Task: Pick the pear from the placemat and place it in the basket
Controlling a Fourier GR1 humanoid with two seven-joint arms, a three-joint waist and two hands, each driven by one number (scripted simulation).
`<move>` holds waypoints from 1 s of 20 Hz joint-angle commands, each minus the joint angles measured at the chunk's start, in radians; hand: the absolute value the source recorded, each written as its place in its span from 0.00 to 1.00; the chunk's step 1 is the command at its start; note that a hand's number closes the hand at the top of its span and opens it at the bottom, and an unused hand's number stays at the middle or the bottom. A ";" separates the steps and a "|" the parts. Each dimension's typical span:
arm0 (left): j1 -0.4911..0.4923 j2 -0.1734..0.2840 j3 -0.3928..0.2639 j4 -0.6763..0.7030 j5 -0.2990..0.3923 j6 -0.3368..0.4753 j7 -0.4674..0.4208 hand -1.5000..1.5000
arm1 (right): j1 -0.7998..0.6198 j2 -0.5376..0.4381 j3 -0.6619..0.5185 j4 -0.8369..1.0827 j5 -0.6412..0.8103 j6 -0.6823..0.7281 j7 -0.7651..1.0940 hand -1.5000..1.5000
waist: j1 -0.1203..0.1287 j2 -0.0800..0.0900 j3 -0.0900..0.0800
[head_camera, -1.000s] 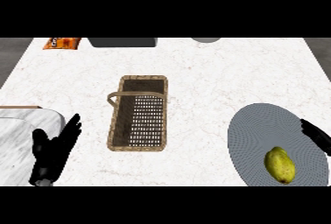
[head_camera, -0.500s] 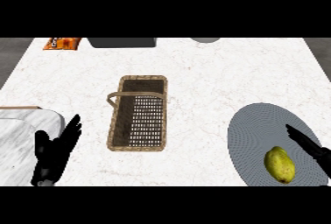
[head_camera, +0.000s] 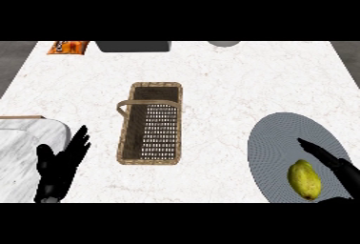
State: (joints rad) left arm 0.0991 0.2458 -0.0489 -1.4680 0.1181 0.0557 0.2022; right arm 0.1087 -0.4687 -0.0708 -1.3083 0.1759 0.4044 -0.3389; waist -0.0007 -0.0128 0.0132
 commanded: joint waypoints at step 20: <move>0.016 0.007 -0.001 -0.001 -0.020 -0.026 0.057 0.50 | -0.080 0.108 0.267 -0.188 0.500 -0.312 0.156 1.00 | 0.061 0.003 -0.054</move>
State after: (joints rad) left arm 0.0909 0.2488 -0.0379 -1.5025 0.1043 0.0379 0.2316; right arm 0.0606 -0.3806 0.0996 -1.4388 0.5490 0.1269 -0.2812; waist 0.0235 -0.0176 -0.0162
